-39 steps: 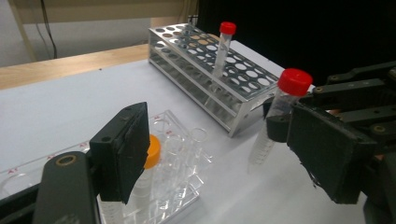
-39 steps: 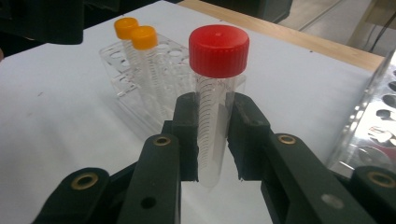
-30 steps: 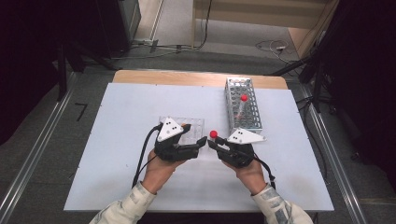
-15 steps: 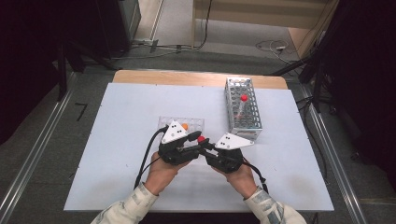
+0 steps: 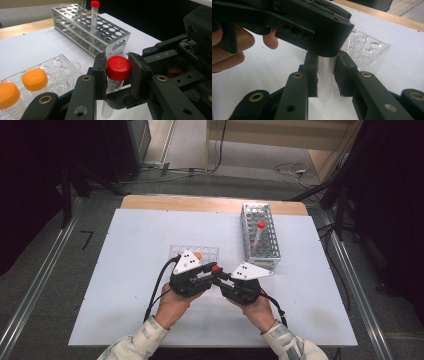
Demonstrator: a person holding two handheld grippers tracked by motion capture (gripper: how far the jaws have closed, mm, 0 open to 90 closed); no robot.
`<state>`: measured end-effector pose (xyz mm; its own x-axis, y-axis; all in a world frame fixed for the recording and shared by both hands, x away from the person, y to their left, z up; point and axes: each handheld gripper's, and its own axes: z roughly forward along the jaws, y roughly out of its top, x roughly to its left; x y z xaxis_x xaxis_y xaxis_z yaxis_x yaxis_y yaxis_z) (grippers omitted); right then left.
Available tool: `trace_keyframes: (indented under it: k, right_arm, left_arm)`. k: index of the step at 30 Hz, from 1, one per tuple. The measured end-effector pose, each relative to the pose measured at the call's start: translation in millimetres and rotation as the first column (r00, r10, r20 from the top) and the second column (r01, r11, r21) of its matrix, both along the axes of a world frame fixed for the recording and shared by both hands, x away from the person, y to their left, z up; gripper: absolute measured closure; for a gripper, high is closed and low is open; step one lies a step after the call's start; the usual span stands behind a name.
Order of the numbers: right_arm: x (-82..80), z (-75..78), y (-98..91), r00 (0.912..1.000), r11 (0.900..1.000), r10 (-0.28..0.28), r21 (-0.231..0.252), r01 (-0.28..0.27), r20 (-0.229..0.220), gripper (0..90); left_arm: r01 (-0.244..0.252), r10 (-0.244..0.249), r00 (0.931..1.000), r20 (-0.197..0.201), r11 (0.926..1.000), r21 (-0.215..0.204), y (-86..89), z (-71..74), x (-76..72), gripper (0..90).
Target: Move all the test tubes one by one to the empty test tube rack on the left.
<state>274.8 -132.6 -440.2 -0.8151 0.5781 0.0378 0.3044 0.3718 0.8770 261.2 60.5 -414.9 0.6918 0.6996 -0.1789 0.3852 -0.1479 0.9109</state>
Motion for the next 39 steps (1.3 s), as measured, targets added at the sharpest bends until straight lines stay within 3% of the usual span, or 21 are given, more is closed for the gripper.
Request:
trace_keyframes:
  k: [5,11,26,39]
  right_arm:
    - [-0.9,0.9,-0.7,0.9997,0.9997,0.024,-0.003,-0.024,0.002,51.0]
    - [-2.2,2.4,-5.2,0.9995,0.9995,0.031,-0.011,-0.031,-0.005,43.0]
    - [2.9,4.2,-16.7,0.9999,0.9999,-0.009,-0.008,0.009,-0.004,41.6]
    - [6.4,4.1,-23.4,0.9994,0.9994,-0.033,-0.009,0.033,-0.006,41.6]
  left_arm:
    - [-0.005,0.005,1.0000,0.005,1.0000,-0.007,5.7,4.0,0.3,69.4]
    - [-0.026,0.026,0.9997,-0.001,0.9992,-0.030,19.6,11.8,1.7,69.5]
    - [-0.079,0.080,0.9967,0.012,0.9956,-0.049,47.0,27.3,3.2,69.4]
    - [-0.148,0.150,0.9884,0.025,0.9875,-0.053,67.3,31.6,7.4,69.4]
